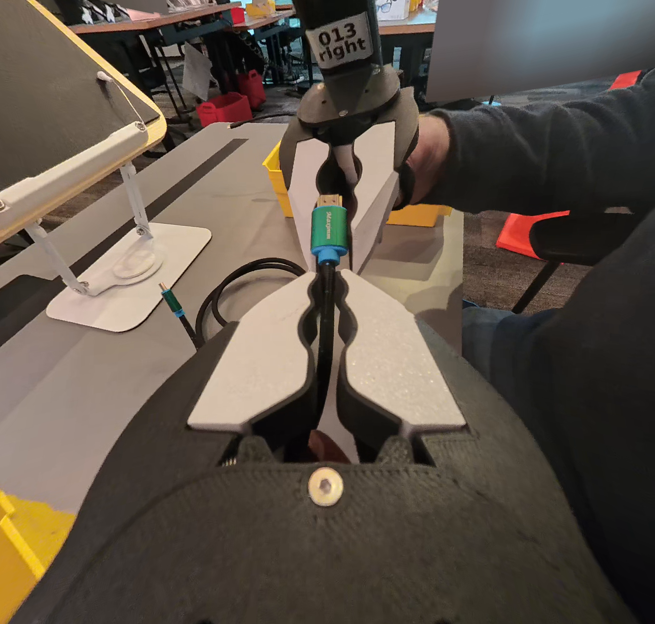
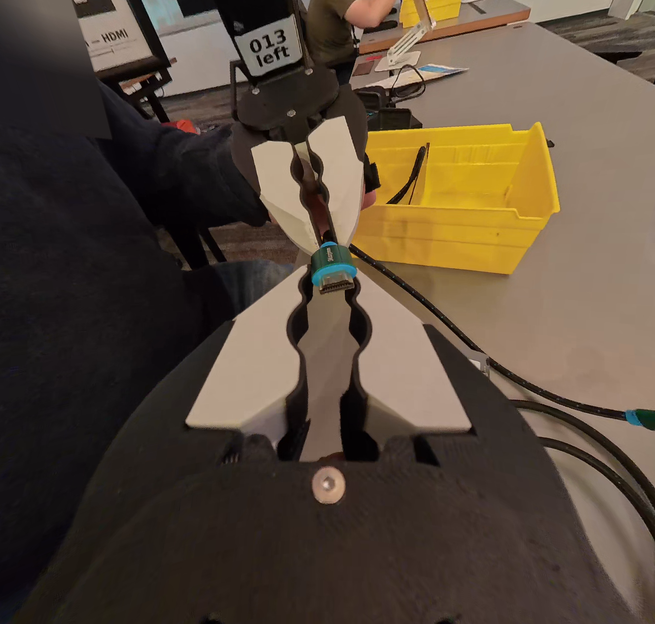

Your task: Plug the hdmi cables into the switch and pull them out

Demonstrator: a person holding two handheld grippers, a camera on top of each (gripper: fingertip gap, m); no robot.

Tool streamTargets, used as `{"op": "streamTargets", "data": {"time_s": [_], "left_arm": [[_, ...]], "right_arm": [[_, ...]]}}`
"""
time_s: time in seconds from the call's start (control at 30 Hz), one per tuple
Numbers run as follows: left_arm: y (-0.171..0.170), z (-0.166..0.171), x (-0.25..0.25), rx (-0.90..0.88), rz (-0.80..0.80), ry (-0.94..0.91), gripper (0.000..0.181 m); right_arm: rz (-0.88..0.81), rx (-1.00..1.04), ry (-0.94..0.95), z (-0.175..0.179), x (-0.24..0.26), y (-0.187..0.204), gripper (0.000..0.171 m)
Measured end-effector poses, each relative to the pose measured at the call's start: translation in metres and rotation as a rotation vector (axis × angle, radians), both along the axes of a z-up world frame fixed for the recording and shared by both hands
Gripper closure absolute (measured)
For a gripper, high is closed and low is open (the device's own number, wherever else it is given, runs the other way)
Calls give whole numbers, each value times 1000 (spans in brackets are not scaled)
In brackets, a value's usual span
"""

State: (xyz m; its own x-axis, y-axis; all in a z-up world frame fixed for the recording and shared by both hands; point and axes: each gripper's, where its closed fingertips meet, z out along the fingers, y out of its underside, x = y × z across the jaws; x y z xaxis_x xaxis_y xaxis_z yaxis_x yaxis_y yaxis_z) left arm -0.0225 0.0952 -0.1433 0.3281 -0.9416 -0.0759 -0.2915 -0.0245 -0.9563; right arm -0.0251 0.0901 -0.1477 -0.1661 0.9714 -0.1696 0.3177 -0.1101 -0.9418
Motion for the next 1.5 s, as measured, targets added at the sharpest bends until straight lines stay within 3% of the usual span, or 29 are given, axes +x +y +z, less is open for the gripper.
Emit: {"op": "streamTargets", "data": {"time_s": [0.17, 0.23, 0.33, 0.5, 0.63, 0.8, 0.87, 1.03, 1.17, 1.33, 1.5], "left_arm": [[-4, -1, -2, -41, -44, -4, 175], [-6, -1, -2, -51, -62, 2, 175], [-9, -7, 0, -71, -88, 39, 175], [-1, -3, -4, -79, -43, 1, 175], [8, 8, -19, -49, 68, -17, 147], [-26, 15, -36, -98, 63, -71, 160], [-39, 5, -28, -171, 36, -128, 158], [-25, -15, 9, -317, 89, -349, 122], [-8, 4, 26, -306, 118, -610, 117], [2, 28, 26, -196, 166, -783, 111], [5, 42, 15, -128, 178, -834, 128]], "right_arm": [[16, 74, -41, 1, 3, 1, 136], [35, 101, -33, 5, 2, -2, 136], [64, 128, -43, 5, -1, -5, 151], [30, 73, -26, 6, -4, 3, 151], [-51, 30, 52, 20, -1, 21, 151], [-113, -18, 158, 39, 3, 37, 151], [-98, -28, 184, 44, 1, 34, 151], [-46, -54, 211, 53, -6, 18, 151], [-15, -103, 213, 57, -5, 5, 151], [18, -198, 182, 50, 0, -2, 152], [36, -235, 103, 38, 3, -5, 151]]}}
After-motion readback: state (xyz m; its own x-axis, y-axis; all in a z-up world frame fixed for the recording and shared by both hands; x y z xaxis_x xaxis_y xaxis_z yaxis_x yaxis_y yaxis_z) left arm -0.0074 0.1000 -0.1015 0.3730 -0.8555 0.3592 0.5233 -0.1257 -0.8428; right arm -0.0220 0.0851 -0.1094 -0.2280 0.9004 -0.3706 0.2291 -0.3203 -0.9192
